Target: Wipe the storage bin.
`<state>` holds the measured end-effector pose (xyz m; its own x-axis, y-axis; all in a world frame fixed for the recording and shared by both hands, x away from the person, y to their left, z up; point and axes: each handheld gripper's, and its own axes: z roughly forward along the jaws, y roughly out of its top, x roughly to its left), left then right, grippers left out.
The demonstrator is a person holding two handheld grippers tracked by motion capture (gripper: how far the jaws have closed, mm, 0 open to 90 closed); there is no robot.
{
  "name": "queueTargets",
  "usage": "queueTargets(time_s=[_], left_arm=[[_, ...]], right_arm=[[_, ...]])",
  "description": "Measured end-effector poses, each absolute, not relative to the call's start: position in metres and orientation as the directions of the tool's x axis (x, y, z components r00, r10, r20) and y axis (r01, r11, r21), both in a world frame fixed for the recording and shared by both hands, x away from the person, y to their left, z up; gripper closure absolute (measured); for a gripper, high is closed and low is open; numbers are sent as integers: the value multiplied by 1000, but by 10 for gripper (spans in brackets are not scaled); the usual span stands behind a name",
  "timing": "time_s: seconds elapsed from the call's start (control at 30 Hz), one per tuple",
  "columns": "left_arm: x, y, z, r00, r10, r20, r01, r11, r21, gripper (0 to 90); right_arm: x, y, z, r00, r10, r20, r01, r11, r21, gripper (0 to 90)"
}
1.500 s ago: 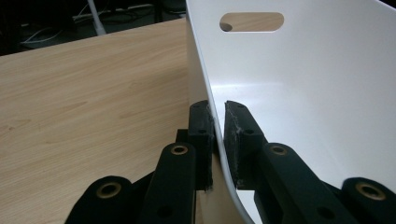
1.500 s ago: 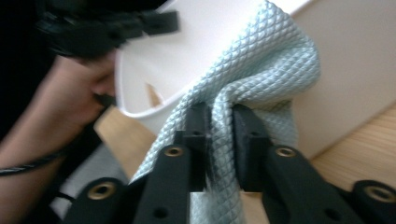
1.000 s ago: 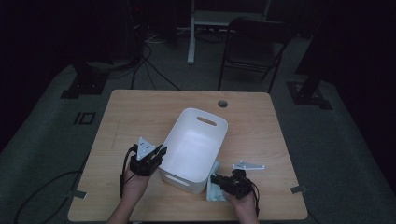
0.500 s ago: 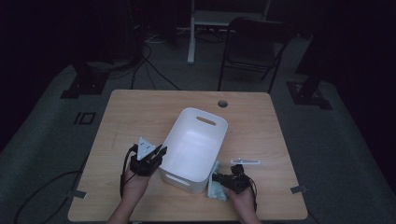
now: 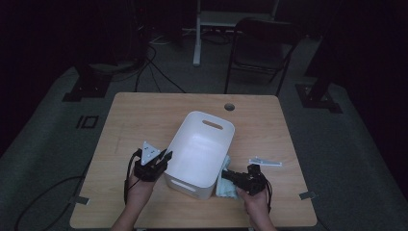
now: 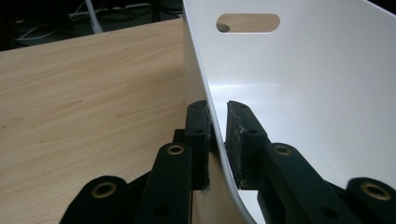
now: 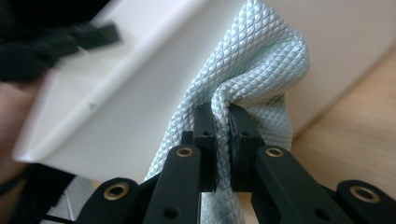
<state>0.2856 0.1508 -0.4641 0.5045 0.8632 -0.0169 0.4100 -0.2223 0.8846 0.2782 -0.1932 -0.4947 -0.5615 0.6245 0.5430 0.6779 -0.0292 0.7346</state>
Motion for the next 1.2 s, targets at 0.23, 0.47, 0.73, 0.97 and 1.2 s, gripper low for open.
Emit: queueTargets(time_s=[0.23, 0.47, 0.73, 0.97, 1.2], left_arm=[[287, 158, -459, 546, 834, -73, 404, -186, 896, 646], [280, 160, -456, 570, 818, -78, 395, -189, 899, 595], [266, 159, -460, 614, 785, -86, 389, -206, 898, 588], [253, 155, -459, 638, 764, -99, 376, -197, 906, 515], [245, 149, -457, 659, 748, -84, 364, -219, 905, 485]], right_arm=[[277, -215, -485, -557, 661, 503, 635, -51, 771, 838], [280, -240, -493, -503, 708, 495, 645, -74, 761, 838], [283, -264, -498, -446, 731, 516, 648, -134, 750, 837], [284, -267, -497, -444, 728, 522, 647, -143, 749, 837], [284, -270, -497, -441, 728, 525, 646, -149, 749, 837]])
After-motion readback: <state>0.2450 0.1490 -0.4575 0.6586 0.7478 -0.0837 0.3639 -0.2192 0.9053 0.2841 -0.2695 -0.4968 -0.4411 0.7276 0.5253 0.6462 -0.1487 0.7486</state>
